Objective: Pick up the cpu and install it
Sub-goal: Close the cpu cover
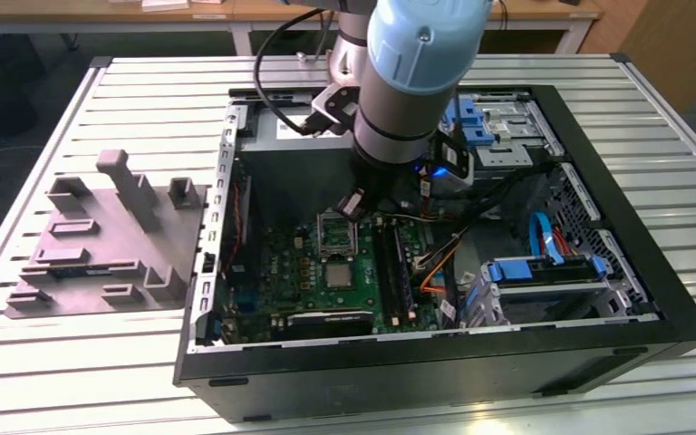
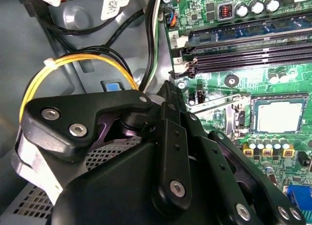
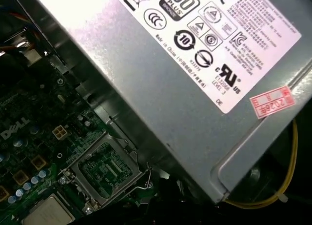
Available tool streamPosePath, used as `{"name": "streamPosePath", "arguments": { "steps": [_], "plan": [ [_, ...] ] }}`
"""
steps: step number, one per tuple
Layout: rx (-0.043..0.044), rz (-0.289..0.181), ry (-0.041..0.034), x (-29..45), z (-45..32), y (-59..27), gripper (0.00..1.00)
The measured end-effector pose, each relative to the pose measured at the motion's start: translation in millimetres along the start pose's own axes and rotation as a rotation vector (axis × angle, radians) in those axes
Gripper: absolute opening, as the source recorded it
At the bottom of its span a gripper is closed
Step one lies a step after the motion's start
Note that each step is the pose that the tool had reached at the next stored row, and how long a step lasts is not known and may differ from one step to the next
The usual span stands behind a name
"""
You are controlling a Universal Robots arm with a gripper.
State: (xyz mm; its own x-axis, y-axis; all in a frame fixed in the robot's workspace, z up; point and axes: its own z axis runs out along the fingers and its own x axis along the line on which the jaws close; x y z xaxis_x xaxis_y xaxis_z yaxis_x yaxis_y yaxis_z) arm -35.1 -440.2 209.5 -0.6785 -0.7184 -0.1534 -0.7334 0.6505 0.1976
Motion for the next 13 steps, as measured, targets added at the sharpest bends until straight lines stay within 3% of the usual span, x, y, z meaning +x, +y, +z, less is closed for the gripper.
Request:
{"name": "streamPosePath", "arguments": {
  "steps": [9,13],
  "plan": [
    [0.0008,0.0,0.0011,3.2,6.8,1.0,0.11],
    [0.0081,0.0,0.0088,3.8,7.1,1.6,0.11]
  ]
}}
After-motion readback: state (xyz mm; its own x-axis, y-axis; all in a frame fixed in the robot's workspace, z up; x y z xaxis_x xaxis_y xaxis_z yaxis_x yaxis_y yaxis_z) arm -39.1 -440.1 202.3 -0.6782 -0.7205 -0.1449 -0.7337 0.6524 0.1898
